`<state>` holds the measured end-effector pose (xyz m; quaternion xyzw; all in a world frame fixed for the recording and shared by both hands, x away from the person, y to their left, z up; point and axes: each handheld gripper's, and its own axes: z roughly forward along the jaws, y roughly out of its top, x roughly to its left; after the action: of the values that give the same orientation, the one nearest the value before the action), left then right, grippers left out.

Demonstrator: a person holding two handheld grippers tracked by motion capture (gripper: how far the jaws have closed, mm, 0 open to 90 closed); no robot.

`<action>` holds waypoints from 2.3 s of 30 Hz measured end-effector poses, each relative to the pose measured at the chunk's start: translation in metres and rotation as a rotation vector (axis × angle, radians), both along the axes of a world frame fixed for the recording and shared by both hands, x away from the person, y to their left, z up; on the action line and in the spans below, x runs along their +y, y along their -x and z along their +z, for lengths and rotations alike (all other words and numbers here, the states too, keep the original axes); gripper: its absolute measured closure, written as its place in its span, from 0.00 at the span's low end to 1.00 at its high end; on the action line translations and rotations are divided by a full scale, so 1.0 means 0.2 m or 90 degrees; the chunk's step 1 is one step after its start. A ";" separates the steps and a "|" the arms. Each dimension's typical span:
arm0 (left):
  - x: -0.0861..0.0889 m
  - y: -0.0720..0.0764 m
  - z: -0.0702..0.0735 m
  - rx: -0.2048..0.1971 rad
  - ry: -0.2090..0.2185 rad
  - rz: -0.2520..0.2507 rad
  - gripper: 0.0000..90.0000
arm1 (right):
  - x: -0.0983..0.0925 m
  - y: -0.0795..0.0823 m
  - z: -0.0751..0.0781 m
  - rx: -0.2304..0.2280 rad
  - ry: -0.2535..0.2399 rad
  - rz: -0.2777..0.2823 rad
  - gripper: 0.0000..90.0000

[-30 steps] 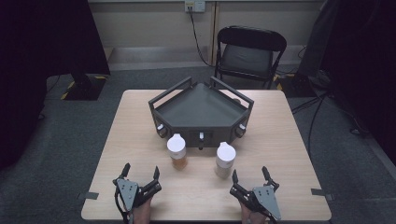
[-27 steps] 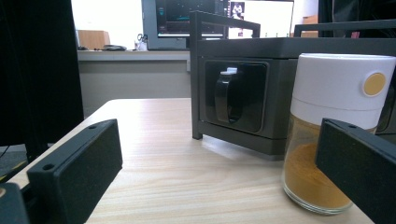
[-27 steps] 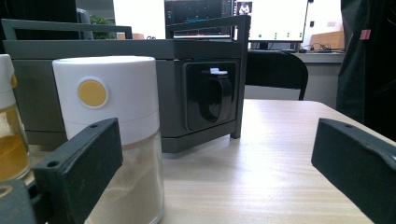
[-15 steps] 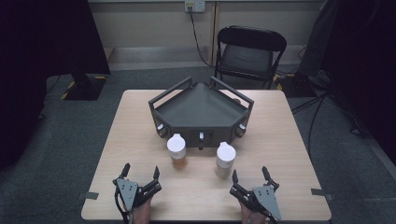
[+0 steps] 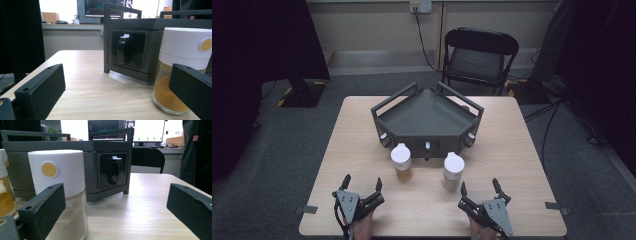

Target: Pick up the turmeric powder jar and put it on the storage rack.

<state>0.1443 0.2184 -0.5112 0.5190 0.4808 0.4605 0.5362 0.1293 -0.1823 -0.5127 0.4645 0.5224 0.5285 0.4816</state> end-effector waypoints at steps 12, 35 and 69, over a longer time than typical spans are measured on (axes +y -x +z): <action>0.01 -0.01 0.03 -0.006 0.024 -0.039 0.00 | 0.00 0.00 0.00 0.000 0.000 0.001 0.01; -0.04 -0.05 0.13 -0.014 0.021 -0.076 0.00 | 0.00 0.00 0.00 -0.001 0.000 -0.001 0.01; -0.21 -0.21 0.27 -0.022 0.014 -0.114 0.03 | 0.00 0.00 0.00 -0.001 0.000 -0.002 0.01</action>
<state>0.1853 0.1772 -0.4566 0.5459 0.4280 0.4144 0.5892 0.1290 -0.1818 -0.5130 0.4648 0.5212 0.5283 0.4829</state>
